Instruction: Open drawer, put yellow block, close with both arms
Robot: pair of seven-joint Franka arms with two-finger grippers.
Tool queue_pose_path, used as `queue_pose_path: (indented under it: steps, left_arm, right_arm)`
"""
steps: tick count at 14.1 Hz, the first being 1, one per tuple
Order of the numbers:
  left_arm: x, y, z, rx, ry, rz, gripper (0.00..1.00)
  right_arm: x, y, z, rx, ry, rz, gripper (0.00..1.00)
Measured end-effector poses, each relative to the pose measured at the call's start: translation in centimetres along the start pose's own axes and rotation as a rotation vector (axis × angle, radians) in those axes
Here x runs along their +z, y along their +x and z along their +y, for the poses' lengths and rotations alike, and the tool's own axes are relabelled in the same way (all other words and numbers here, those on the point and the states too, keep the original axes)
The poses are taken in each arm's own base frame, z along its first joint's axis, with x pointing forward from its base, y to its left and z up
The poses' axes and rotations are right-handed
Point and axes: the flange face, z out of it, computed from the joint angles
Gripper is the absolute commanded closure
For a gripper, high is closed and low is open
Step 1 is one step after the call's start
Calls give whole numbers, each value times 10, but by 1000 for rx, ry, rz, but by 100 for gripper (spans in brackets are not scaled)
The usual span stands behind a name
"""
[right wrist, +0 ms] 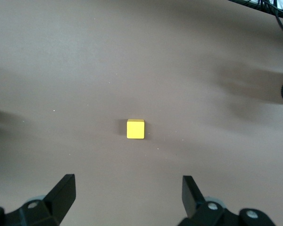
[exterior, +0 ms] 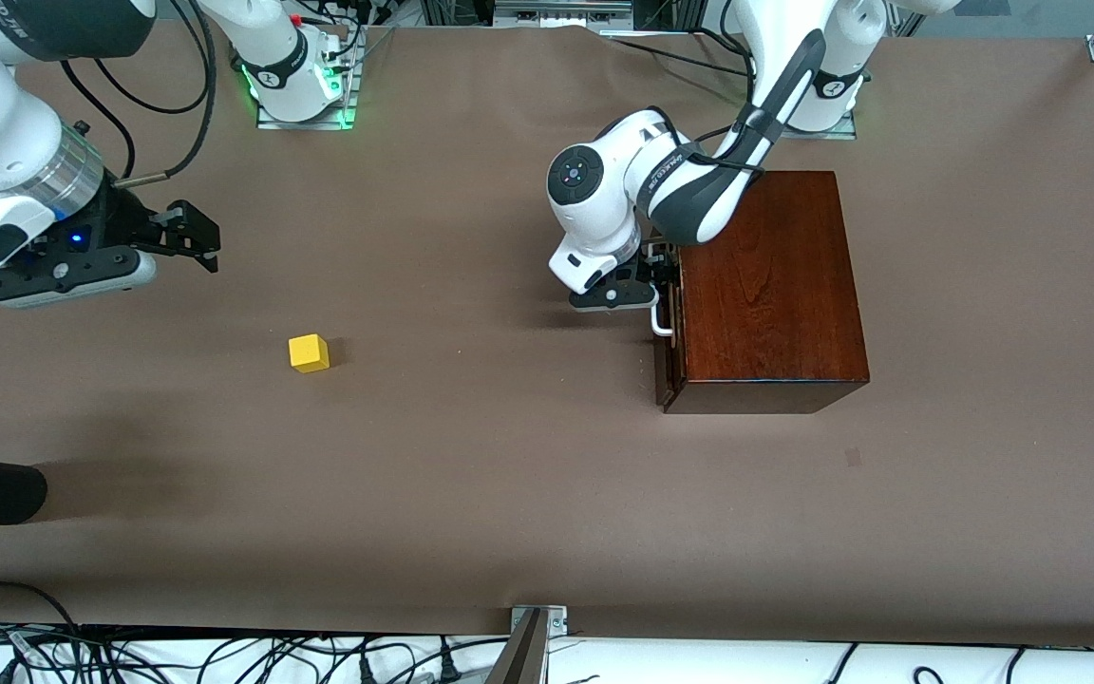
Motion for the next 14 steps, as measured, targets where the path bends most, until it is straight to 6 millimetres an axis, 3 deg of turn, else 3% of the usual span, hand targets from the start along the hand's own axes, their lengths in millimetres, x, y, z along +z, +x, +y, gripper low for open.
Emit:
queue_pose_path:
  steps: [3, 7, 10, 14]
  left_arm:
    - [-2, -1, 6, -12, -21, 17, 0]
    - [-4, -5, 12, -24, -30, 28, 0]
    - [-5, -5, 20, -26, -46, 41, 0]
    - [-14, -9, 48, -16, -62, 63, 0]
  right_arm:
    - [14, 5, 5, 10, -1, -21, 0]
    - [52, 24, -1, -1, -2, -47, 0]
    - [93, 36, -7, -13, -2, -104, 0]
    - [141, 56, -20, -34, -4, -107, 0]
